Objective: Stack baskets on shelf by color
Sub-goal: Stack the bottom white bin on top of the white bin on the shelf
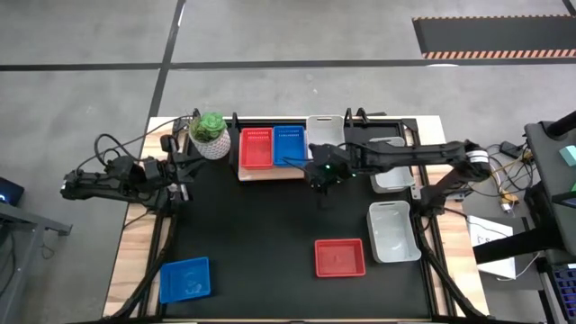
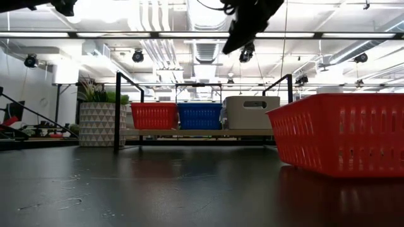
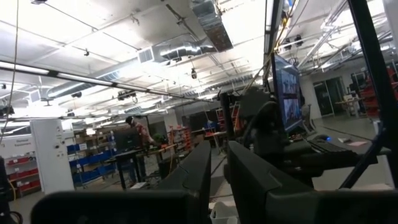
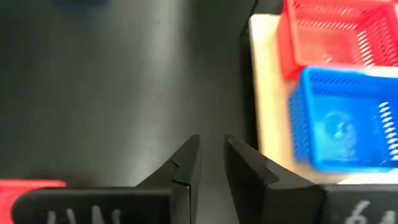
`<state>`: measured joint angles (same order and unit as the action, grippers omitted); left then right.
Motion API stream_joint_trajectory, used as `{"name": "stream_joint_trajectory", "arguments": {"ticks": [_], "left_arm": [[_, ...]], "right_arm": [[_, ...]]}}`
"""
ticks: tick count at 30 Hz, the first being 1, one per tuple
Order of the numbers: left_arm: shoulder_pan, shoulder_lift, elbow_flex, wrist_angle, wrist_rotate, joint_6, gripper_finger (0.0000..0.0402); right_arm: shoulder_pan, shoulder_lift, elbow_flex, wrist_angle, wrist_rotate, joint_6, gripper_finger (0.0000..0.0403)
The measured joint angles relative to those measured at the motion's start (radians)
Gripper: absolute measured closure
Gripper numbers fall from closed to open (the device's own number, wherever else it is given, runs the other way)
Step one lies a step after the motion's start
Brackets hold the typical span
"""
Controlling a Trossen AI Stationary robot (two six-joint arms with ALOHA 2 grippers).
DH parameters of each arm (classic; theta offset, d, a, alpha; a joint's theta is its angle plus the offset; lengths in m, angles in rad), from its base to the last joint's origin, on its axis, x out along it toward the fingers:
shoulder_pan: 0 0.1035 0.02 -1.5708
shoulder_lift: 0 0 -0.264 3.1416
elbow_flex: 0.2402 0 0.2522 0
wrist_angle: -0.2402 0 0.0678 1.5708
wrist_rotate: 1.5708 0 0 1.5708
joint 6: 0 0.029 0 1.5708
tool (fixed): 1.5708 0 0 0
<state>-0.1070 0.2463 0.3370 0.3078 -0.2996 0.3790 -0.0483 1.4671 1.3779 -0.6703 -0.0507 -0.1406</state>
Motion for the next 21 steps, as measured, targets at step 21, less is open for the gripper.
{"name": "stream_joint_trajectory", "arguments": {"ticks": [21], "left_arm": [[0.0,0.031,-0.002,0.07,0.0,-0.007,0.0364]], "right_arm": [[0.414,-0.177,-0.134,-0.225,0.147,0.47,0.0346]]}}
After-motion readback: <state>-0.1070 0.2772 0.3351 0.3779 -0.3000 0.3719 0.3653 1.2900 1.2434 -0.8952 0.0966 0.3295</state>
